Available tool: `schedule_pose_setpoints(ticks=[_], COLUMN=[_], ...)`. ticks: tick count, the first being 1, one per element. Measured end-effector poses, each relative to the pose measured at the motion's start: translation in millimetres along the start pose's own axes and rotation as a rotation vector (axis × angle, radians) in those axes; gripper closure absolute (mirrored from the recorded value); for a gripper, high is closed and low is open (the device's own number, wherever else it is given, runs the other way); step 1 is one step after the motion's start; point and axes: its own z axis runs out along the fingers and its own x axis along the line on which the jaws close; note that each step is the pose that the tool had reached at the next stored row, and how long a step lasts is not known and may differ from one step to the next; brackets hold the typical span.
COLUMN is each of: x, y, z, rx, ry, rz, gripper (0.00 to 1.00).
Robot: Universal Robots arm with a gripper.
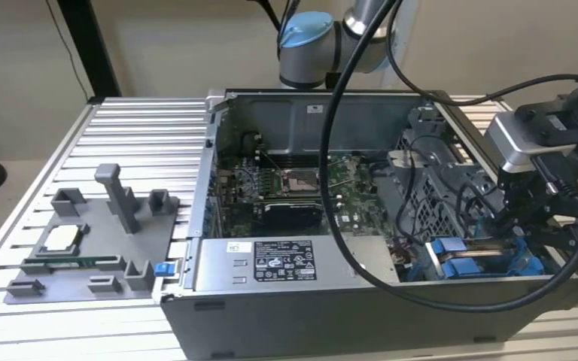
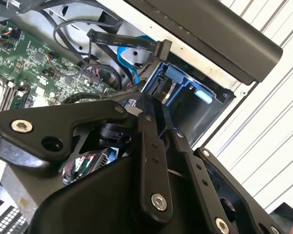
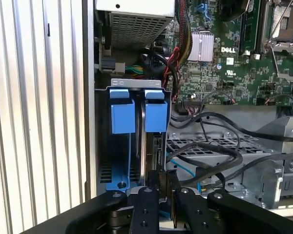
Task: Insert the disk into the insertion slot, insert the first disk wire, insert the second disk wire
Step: 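Insert the first disk wire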
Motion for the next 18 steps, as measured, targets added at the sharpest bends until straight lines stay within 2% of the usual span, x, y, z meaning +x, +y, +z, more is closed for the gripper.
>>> schedule_pose_setpoints(ticks=[9,15,18], x=[-0.4,-6.2,-6.7], y=[0.1,-1.0,-2.2], z=[0.1,2.0,5.4], rx=[0.0001,0.0001,0.0001], ry=[0.0,0.0012,0.0109], rz=[0.0,0.0,-0.001], gripper=[1.0,1.0,1.0])
